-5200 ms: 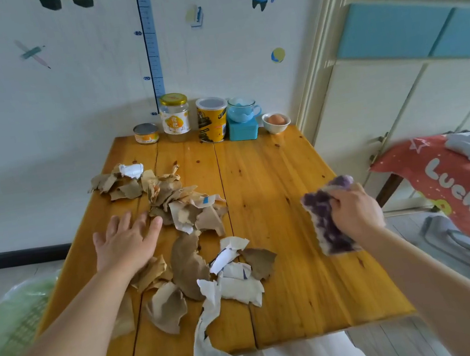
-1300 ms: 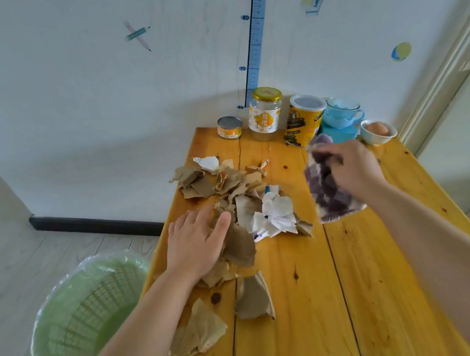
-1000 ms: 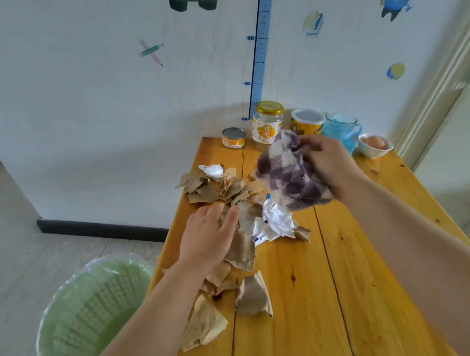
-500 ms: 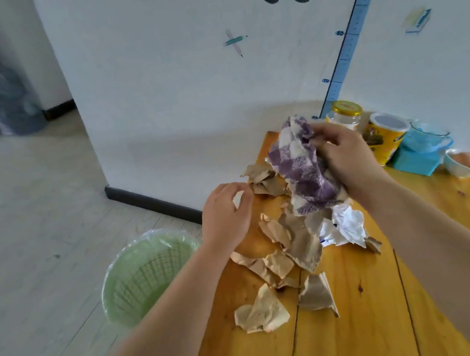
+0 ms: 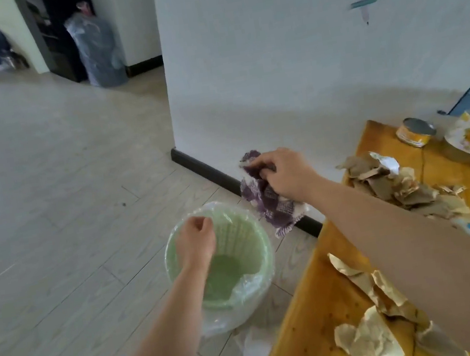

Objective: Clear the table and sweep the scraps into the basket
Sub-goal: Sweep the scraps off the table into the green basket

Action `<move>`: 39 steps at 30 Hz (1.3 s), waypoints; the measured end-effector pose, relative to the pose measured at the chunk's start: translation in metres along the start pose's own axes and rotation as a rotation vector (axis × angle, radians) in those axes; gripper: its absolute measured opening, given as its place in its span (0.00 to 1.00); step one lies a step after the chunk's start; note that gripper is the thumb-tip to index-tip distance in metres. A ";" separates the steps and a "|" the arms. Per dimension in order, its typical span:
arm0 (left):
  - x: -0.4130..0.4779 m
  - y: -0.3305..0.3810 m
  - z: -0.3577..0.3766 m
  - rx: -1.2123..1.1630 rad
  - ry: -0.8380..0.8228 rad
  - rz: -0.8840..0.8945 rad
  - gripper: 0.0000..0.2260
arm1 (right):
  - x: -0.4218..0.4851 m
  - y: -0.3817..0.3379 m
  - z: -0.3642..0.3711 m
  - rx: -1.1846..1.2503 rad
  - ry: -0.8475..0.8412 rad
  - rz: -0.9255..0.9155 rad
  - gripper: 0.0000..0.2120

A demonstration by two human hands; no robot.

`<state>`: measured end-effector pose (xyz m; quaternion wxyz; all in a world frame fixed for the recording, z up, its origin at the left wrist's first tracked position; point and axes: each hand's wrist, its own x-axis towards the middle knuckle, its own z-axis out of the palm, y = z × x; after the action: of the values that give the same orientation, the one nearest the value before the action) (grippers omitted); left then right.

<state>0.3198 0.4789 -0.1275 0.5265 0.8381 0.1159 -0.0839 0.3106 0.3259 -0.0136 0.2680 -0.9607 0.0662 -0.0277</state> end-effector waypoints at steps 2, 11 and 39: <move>0.011 -0.024 0.005 0.046 -0.029 -0.090 0.14 | 0.003 0.002 0.011 -0.066 -0.078 0.005 0.17; 0.042 -0.133 0.036 -0.084 -0.022 -0.775 0.30 | 0.020 0.008 0.040 -0.077 -0.121 0.030 0.16; 0.012 -0.009 0.023 -0.303 -0.065 -0.347 0.08 | -0.035 0.020 -0.067 0.265 0.592 0.142 0.15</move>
<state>0.3281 0.4637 -0.1485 0.6275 0.7137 0.2524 -0.1818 0.2676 0.2796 0.0329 0.3610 -0.8608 0.2039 -0.2953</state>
